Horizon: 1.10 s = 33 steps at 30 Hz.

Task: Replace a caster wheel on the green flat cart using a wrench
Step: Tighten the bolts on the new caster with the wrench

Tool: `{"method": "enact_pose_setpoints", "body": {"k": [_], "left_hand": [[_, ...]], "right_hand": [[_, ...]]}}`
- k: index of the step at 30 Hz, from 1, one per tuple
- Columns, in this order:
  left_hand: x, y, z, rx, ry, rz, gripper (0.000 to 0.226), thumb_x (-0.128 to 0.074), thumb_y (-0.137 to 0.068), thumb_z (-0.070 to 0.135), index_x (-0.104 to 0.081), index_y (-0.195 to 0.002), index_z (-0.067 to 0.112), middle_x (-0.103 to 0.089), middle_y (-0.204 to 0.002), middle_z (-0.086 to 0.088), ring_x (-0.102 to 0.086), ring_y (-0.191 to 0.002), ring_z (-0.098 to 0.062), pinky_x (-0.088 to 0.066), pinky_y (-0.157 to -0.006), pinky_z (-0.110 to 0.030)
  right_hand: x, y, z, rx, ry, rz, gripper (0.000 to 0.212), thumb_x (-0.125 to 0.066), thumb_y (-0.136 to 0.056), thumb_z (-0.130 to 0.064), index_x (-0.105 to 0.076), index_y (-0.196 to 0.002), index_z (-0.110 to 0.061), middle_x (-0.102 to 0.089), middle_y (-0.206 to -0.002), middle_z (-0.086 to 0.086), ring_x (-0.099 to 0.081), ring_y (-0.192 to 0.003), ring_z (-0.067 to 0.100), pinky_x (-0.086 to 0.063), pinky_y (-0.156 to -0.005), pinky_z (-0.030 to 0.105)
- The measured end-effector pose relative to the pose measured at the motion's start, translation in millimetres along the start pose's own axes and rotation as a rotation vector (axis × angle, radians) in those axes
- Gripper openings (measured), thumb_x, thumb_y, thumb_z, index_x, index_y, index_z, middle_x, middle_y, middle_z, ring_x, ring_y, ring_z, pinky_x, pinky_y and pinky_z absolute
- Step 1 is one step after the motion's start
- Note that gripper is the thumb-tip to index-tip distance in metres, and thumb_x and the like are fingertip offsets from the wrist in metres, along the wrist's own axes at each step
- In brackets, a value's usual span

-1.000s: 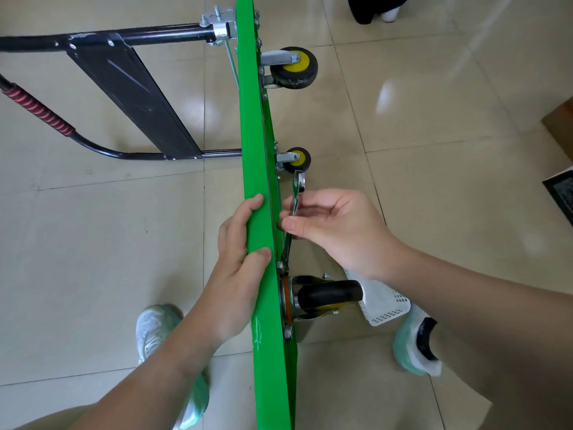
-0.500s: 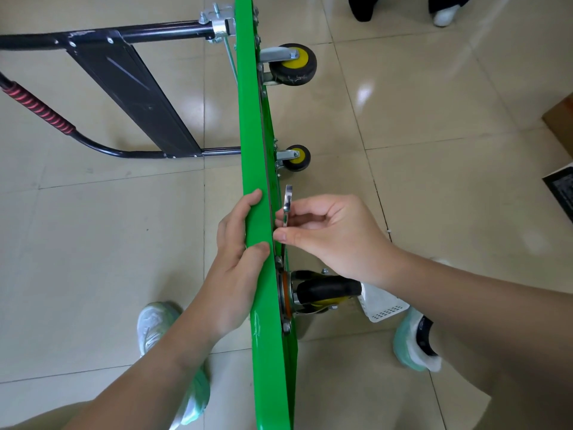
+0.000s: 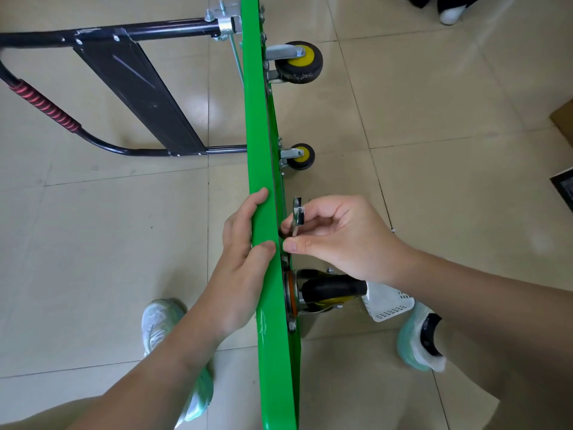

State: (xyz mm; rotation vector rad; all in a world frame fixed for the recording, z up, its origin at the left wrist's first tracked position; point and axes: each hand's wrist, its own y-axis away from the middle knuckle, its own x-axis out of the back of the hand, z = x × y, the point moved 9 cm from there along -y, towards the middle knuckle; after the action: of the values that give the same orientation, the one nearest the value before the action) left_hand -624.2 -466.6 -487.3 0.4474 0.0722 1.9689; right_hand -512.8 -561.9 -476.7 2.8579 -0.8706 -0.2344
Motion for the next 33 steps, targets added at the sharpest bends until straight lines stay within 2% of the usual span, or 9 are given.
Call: {"method": "enact_pose_setpoints", "body": {"k": [4,9,14,17,21,24,26,29,33], "left_hand": [[1.7,0.3,-2.8,-0.007,0.018,0.014,0.068,-0.042,-0.081,0.048,-0.029,-0.145,0.065,-0.033,-0.153,0.019,-0.036,-0.145,-0.005,-0.032,-0.123,-0.047],[0.5,0.2,-3.7,-0.015,0.021,0.016,0.068,-0.042,-0.081,0.048,-0.029,-0.146,0.066,-0.032,-0.154,0.02,-0.036,-0.146,-0.01,-0.033,-0.122,-0.052],[1.4,-1.0,-3.2,-0.009,0.03,0.024,0.069,-0.043,-0.079,0.047,-0.03,-0.143,0.068,-0.032,-0.153,0.023,-0.037,-0.145,-0.007,-0.033,-0.122,-0.051],[0.7,-2.1,-1.6,-0.009,0.023,0.011,0.067,-0.045,-0.082,0.041,-0.03,-0.139,0.072,-0.03,-0.149,0.029,-0.035,-0.142,0.004,-0.033,-0.123,-0.044],[-1.1,-2.3,0.9,-0.019,0.006,-0.002,0.066,-0.043,-0.086,0.033,-0.028,-0.137,0.073,-0.028,-0.147,0.034,-0.031,-0.142,0.009,-0.03,-0.122,-0.031],[-1.9,-3.1,0.1,-0.01,0.021,-0.014,0.066,-0.043,-0.087,0.029,-0.027,-0.139,0.067,-0.028,-0.147,0.032,-0.033,-0.139,0.012,-0.032,-0.113,-0.016],[-1.9,-4.0,-0.2,-0.012,0.017,-0.016,0.067,-0.042,-0.087,0.025,-0.028,-0.139,0.064,-0.028,-0.145,0.032,-0.034,-0.135,0.016,-0.032,-0.103,-0.005],[-1.7,-5.5,-1.1,-0.015,0.014,-0.034,0.068,-0.043,-0.087,0.025,-0.029,-0.138,0.069,-0.028,-0.145,0.031,-0.034,-0.135,0.013,-0.034,-0.103,-0.006],[-1.2,-6.4,-0.7,-0.022,0.015,-0.046,0.066,-0.045,-0.086,0.032,-0.028,-0.133,0.074,-0.027,-0.147,0.029,-0.033,-0.136,0.014,-0.031,-0.102,-0.003]], "right_hand": [[11.5,-9.7,9.6,-0.014,-0.017,0.13,0.027,-0.081,-0.074,0.007,-0.072,-0.09,-0.013,-0.077,-0.084,0.003,-0.074,-0.08,0.014,-0.06,-0.08,0.029],[13.3,-25.5,19.2,-0.082,0.011,0.161,0.022,-0.081,-0.078,0.001,-0.072,-0.092,-0.015,-0.077,-0.08,0.004,-0.074,-0.077,0.016,-0.061,-0.076,0.033],[13.0,-34.2,34.6,-0.155,0.029,0.176,0.018,-0.082,-0.079,-0.005,-0.073,-0.092,-0.014,-0.077,-0.087,0.016,-0.075,-0.087,0.035,-0.061,-0.083,0.047],[12.6,-35.2,39.6,-0.16,-0.001,0.185,0.02,-0.082,-0.079,-0.004,-0.073,-0.094,-0.012,-0.077,-0.089,0.018,-0.075,-0.089,0.037,-0.061,-0.085,0.049],[17.3,-39.9,49.8,-0.2,-0.047,0.172,0.018,-0.079,-0.081,-0.001,-0.072,-0.091,-0.015,-0.078,-0.083,0.01,-0.076,-0.081,0.022,-0.061,-0.075,0.036],[21.7,-46.7,63.5,-0.275,-0.037,0.147,0.015,-0.075,-0.086,-0.005,-0.074,-0.1,-0.009,-0.078,-0.09,0.009,-0.075,-0.083,0.02,-0.06,-0.075,0.031],[27.8,-51.0,81.5,-0.357,-0.005,0.148,0.017,-0.075,-0.089,-0.012,-0.073,-0.104,-0.004,-0.077,-0.092,0.012,-0.075,-0.082,0.023,-0.062,-0.079,0.035],[29.9,-47.4,119.9,-0.566,-0.07,0.178,0.028,-0.076,-0.088,-0.014,-0.068,-0.108,0.004,-0.076,-0.094,0.019,-0.076,-0.084,0.032,-0.061,-0.086,0.045],[31.9,-46.4,129.7,-0.656,-0.216,0.237,0.023,-0.072,-0.09,-0.008,-0.065,-0.107,0.005,-0.076,-0.081,0.013,-0.076,-0.075,0.028,-0.061,-0.074,0.038]]}}
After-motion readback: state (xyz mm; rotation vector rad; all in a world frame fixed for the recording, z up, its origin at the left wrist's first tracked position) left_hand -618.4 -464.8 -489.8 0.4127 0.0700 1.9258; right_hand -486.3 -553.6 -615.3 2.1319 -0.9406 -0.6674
